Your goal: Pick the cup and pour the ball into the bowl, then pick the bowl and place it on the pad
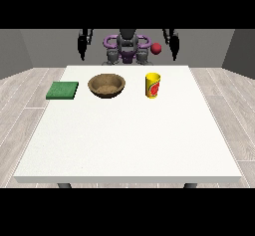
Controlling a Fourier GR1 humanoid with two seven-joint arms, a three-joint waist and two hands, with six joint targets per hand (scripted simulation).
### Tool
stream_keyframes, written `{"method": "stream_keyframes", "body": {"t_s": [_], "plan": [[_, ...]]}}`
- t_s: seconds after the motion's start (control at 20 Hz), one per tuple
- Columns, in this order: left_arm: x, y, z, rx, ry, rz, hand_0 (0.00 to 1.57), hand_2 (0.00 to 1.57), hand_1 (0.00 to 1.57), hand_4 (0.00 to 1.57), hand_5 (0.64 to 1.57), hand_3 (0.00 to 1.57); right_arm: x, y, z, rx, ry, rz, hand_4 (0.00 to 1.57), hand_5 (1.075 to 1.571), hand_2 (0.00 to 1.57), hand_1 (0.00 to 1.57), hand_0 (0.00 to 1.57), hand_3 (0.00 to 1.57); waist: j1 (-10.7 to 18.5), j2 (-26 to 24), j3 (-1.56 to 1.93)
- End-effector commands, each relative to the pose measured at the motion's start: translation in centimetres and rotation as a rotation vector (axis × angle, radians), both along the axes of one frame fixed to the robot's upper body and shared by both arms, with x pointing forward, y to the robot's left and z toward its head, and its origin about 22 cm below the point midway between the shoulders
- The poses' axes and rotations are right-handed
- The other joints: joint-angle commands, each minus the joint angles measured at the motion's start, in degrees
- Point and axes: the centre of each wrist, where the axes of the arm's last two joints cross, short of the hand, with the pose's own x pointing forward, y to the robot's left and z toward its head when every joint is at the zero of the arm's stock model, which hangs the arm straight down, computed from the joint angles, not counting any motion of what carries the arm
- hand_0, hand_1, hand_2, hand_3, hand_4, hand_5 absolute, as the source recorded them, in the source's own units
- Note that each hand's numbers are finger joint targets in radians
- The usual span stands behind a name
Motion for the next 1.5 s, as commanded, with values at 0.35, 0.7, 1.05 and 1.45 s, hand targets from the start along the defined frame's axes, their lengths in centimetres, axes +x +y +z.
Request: {"method": "stream_keyframes", "body": {"t_s": [0.35, 0.7, 1.05, 1.45], "plan": [[1.4, -3.2, 6.4, -0.231, -0.122, -0.094, 0.0, 0.0, 0.0, 0.0, 1.535, 0.0, 1.5, 5.3, 6.9, 0.143, -0.138, 0.107, 0.98, 1.57, 0.0, 0.0, 0.0, 0.0, 1.06, -24.65, 0.63], [-0.5, -3.3, 6.2, -0.409, 0.138, -0.064, 0.0, 0.0, 0.0, 0.0, 1.539, 0.0, -1.2, 12.8, 7.4, 0.19, 0.171, 0.061, 0.62, 1.568, 0.0, 0.0, 0.0, 0.0, 2.41, -29.08, 0.8], [2.8, -4.1, 11.0, -0.311, -0.168, -0.139, 0.0, 0.0, 0.0, 0.0, 1.517, 0.0, 2.3, 15.4, 14.4, 0.079, -0.143, 0.139, 0.2, 1.57, 0.0, 0.0, 0.0, 0.0, -1.61, -9.84, 0.84], [7.1, -3.3, 15.1, -0.168, -0.464, -0.1, 0.0, 0.0, 0.0, 0.0, 1.483, 0.0, 3.9, 14.8, 15.4, 0.09, -0.37, 0.157, 0.0, 1.568, 0.0, 0.0, 0.0, 0.0, -4.99, 9.06, 0.89]]}}
